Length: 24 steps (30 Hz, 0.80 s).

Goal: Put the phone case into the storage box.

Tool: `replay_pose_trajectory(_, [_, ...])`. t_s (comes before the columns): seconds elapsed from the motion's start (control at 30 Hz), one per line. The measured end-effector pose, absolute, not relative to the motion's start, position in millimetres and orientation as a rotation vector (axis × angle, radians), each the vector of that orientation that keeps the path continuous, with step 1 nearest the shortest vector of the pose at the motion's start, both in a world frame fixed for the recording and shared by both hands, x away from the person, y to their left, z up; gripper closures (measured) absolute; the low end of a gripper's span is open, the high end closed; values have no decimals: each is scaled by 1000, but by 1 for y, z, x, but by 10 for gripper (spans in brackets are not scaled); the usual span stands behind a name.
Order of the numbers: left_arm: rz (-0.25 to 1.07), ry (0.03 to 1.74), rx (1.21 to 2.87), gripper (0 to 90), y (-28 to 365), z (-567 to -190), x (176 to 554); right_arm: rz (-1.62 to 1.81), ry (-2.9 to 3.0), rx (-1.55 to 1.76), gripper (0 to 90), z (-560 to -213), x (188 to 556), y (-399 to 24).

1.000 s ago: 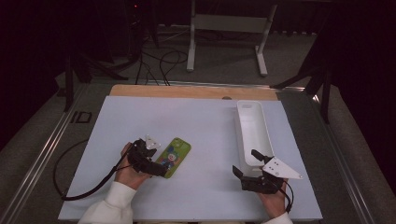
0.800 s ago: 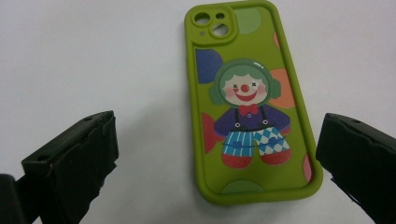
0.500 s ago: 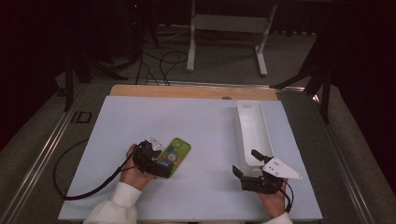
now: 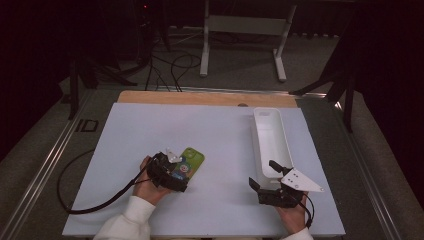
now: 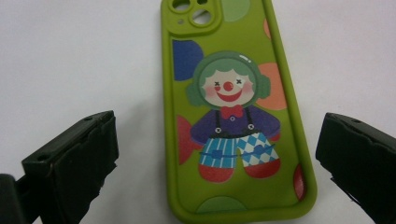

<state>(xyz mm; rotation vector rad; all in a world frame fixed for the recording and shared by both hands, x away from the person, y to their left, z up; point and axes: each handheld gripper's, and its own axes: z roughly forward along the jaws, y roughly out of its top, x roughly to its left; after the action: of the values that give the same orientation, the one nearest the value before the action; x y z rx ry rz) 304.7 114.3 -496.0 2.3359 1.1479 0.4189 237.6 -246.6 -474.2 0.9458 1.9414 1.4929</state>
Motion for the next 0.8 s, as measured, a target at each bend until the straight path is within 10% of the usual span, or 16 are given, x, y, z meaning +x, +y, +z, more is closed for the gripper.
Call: replay_pose_trajectory(0.8, [394, 1164, 2375, 0, 108, -508, 305, 1493, 1944, 939, 81, -474, 237, -245])
